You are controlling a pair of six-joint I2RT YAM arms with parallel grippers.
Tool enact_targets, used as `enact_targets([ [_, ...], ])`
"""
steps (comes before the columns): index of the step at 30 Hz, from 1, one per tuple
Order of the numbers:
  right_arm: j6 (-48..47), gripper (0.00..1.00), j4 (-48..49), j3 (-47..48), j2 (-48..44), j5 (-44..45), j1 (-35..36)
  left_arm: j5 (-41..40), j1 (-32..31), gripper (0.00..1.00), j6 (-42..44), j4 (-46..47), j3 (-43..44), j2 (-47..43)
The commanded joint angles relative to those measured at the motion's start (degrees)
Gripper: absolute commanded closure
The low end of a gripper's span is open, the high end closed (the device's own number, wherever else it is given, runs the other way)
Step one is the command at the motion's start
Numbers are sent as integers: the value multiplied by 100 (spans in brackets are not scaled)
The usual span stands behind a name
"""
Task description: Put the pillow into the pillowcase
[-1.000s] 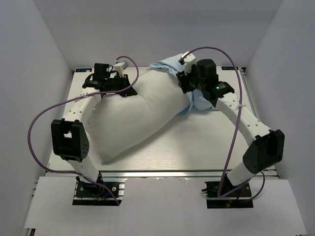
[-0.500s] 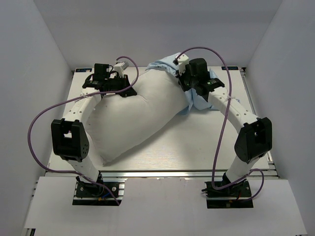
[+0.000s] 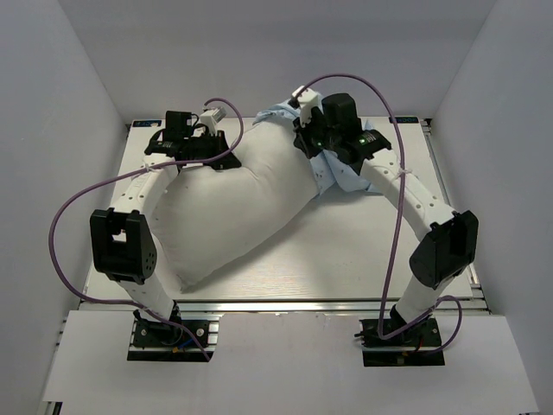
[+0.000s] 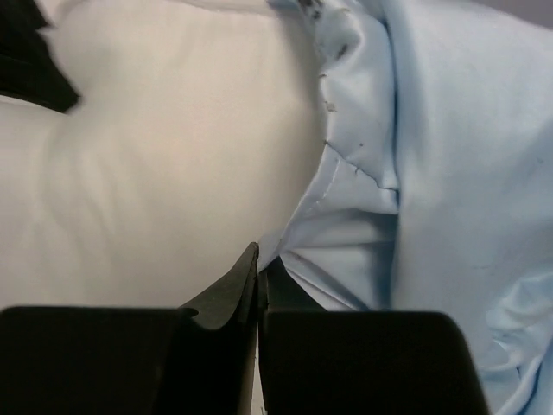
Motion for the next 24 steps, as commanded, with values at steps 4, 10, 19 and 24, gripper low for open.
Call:
enact_targets([
  [4, 598, 100, 82, 1423, 519, -509, 637, 689, -190, 100, -126, -257, 405, 132],
  [10, 932, 100, 204, 2787, 1004, -430, 786, 1076, -348, 100, -258, 112, 441, -201],
  [19, 1451, 100, 415, 2788, 671, -527, 1164, 1331, -498, 100, -1040, 1324, 283, -729],
  [24, 1714, 100, 416, 2805, 723, -657, 1217, 1445, -594, 100, -1400, 1809, 134, -677],
])
